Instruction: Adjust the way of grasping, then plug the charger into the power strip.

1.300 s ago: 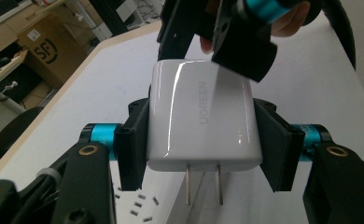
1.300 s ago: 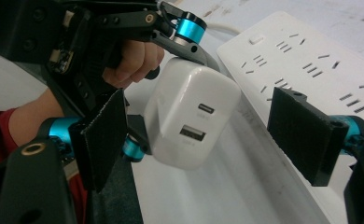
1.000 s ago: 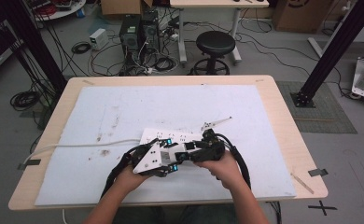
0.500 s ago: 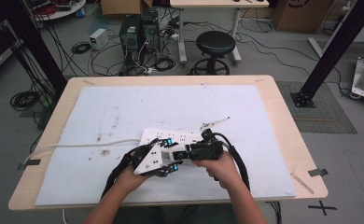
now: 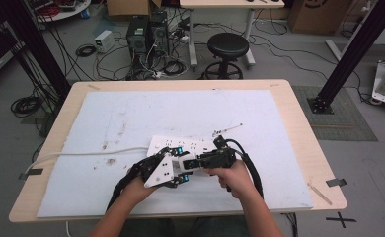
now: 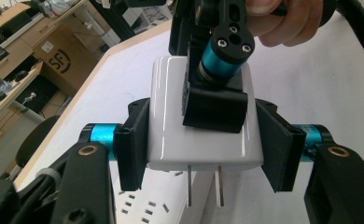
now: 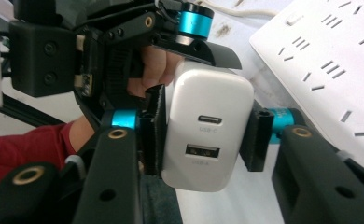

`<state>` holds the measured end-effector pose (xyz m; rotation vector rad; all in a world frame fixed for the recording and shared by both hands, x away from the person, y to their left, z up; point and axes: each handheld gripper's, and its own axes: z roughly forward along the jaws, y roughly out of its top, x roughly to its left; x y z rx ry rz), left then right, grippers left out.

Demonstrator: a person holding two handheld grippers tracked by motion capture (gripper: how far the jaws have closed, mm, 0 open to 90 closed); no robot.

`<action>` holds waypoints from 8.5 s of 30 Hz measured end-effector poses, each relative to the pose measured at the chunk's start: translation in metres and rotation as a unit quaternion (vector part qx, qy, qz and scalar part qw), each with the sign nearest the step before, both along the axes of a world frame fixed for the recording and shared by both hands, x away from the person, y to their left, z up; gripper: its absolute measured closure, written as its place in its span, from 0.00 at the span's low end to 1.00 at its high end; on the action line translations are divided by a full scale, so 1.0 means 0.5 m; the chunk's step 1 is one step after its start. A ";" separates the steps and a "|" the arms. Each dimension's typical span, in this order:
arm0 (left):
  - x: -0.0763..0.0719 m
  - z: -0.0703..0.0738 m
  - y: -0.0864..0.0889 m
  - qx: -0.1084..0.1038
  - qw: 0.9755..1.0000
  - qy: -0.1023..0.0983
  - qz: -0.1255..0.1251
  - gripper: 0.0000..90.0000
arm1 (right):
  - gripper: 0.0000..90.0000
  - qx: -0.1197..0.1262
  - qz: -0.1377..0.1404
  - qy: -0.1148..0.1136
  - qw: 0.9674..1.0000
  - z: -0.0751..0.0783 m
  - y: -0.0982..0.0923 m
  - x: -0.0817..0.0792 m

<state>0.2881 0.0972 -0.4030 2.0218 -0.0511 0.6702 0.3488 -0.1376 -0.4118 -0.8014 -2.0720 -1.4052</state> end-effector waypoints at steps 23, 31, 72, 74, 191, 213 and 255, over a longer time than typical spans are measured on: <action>0.020 0.050 0.074 -0.042 0.995 0.072 0.061 0.21 | 0.71 -0.029 -0.074 -0.086 0.993 0.050 -0.061 -0.005; 0.032 0.072 0.116 -0.047 0.990 0.092 0.093 0.21 | 0.71 -0.034 -0.086 -0.103 0.990 0.068 -0.080 -0.006; 0.107 0.115 0.273 -0.016 0.962 0.193 0.194 0.21 | 0.71 -0.125 -0.107 -0.163 0.973 0.144 -0.137 0.045; 0.107 0.113 0.277 -0.014 0.962 0.192 0.195 0.21 | 0.71 -0.129 -0.103 -0.167 0.972 0.144 -0.135 0.050; 0.101 0.055 0.307 -0.003 0.958 0.205 0.201 0.21 | 0.61 -0.490 0.206 -0.248 0.810 0.096 0.174 0.158; 0.113 0.069 0.317 -0.067 0.965 0.191 0.167 0.21 | 0.27 -0.292 -0.013 -0.243 0.925 0.139 -0.019 0.099; 0.122 0.050 0.284 -0.067 0.968 0.194 0.147 0.20 | 0.22 -0.198 -0.111 -0.254 0.940 0.103 -0.119 0.061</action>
